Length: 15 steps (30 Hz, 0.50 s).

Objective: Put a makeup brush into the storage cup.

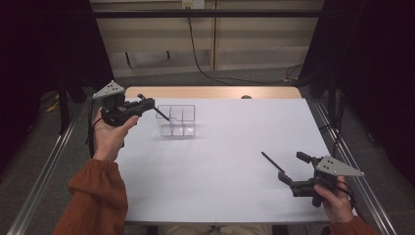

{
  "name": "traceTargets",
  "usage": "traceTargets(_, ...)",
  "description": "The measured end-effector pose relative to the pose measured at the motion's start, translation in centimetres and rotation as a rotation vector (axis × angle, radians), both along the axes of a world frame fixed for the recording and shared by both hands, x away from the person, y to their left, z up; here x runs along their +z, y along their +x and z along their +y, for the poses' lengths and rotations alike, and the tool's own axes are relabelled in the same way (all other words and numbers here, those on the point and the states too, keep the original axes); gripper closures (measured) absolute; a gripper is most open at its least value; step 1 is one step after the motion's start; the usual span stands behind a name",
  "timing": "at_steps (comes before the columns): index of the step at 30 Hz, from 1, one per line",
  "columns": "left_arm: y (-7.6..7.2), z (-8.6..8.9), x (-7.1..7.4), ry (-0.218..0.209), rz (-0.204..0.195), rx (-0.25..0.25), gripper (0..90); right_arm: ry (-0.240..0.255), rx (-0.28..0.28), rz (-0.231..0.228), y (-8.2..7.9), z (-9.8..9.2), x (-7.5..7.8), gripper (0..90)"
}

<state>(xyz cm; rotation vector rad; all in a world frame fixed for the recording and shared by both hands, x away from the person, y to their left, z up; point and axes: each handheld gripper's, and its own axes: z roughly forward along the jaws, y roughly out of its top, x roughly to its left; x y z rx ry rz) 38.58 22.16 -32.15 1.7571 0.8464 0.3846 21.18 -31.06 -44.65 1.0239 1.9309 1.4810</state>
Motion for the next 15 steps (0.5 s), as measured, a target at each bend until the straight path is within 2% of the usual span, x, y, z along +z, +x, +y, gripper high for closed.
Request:
traceTargets(8,1.5,0.1,0.9,0.015,-0.008,0.042,84.2,0.000,0.002,0.003,0.0,0.0,0.0,0.0)
traceTargets(11,1.9,-0.1,0.9,0.040,-0.007,0.053,84.1,0.001,0.003,0.002,0.0,0.1,0.0,0.0)
traceTargets(15,2.7,-0.2,0.6,0.045,0.005,0.066,84.2,0.002,0.004,0.006,0.0,0.0,0.0,0.0)
